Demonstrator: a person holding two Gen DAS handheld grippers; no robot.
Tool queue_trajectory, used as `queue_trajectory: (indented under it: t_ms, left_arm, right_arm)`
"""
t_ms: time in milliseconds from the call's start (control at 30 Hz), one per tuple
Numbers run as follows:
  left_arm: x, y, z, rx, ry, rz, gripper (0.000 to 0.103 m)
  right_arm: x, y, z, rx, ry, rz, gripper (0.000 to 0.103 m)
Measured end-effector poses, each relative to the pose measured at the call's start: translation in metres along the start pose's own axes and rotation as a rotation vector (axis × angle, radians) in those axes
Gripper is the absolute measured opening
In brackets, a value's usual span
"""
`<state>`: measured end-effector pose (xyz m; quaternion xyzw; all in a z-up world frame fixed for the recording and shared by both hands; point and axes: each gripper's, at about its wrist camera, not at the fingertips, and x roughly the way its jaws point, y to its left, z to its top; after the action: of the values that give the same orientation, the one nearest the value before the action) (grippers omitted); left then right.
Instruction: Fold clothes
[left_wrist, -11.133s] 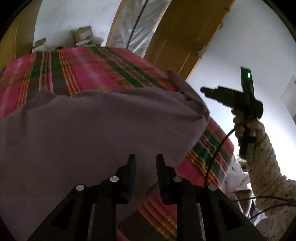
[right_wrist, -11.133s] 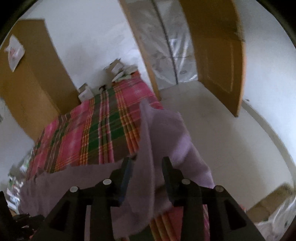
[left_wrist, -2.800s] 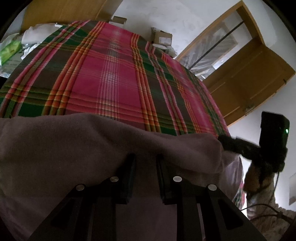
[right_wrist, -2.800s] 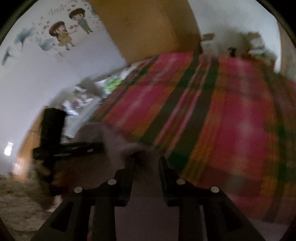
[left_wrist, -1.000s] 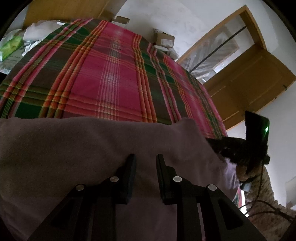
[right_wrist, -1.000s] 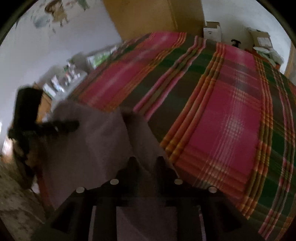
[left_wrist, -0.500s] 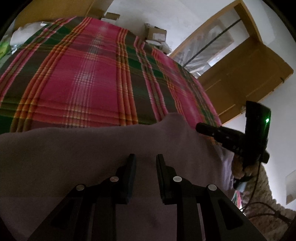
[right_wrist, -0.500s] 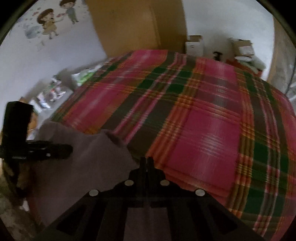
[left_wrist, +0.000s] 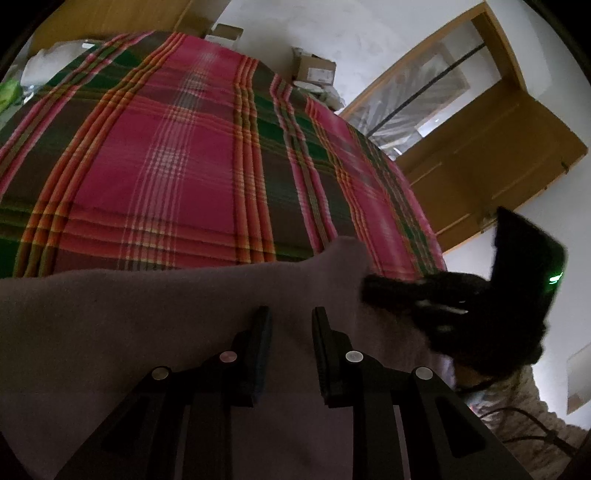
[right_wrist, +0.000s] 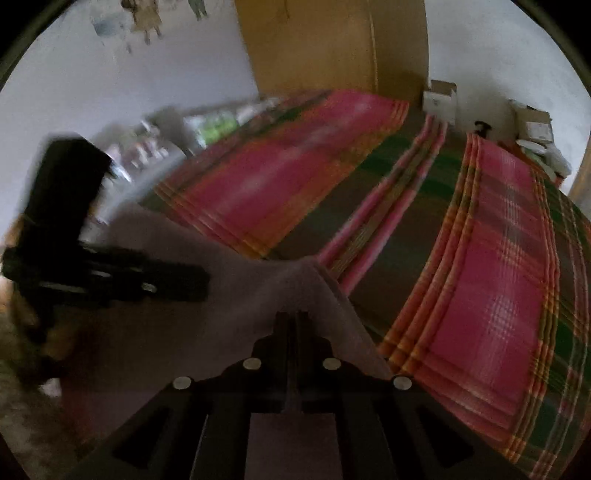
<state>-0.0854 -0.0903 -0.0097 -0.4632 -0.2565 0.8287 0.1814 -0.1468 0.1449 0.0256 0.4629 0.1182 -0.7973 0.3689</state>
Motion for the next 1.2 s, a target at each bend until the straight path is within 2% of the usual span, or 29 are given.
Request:
queue_trajectory:
  t_ms: [233,333,433,567,733,967,1033,1100,1200]
  left_arm:
    - [-0.001,0.002,-0.002,-0.001,-0.002,-0.002,0.023]
    - [-0.003,0.001,-0.001,-0.009,-0.003,0.002,0.023]
    - [-0.01,0.002,-0.002,-0.018,-0.015,0.0,0.023]
    - [-0.015,-0.003,-0.005,-0.01,-0.022,-0.016,0.023]
    - [-0.007,-0.011,-0.011,0.01,0.009,-0.024,0.023]
    - [-0.012,-0.011,-0.021,0.012,0.025,-0.008,0.023]
    - [-0.013,-0.009,-0.023,-0.001,0.022,-0.006,0.023]
    - [-0.013,-0.009,-0.024,-0.006,0.018,-0.004,0.023]
    - [-0.011,-0.012,-0.028,0.0,0.024,-0.005,0.023]
  right_arm:
    - [0.006,-0.019,0.008,0.132,-0.02,-0.049,0.002]
    - [-0.009,-0.023,0.004,0.152,-0.044,-0.078,0.006]
    - [-0.031,-0.03,-0.004,0.187,-0.08,-0.108,0.015]
    - [-0.07,-0.06,-0.043,0.335,-0.123,-0.184,0.022]
    - [-0.076,-0.059,-0.088,0.381,-0.107,-0.238,0.025]
    - [-0.097,-0.073,-0.111,0.466,-0.179,-0.37,0.026]
    - [-0.103,-0.077,-0.116,0.476,-0.184,-0.36,0.027]
    - [-0.109,-0.082,-0.121,0.485,-0.189,-0.35,0.035]
    - [-0.105,-0.085,-0.125,0.47,-0.168,-0.331,0.039]
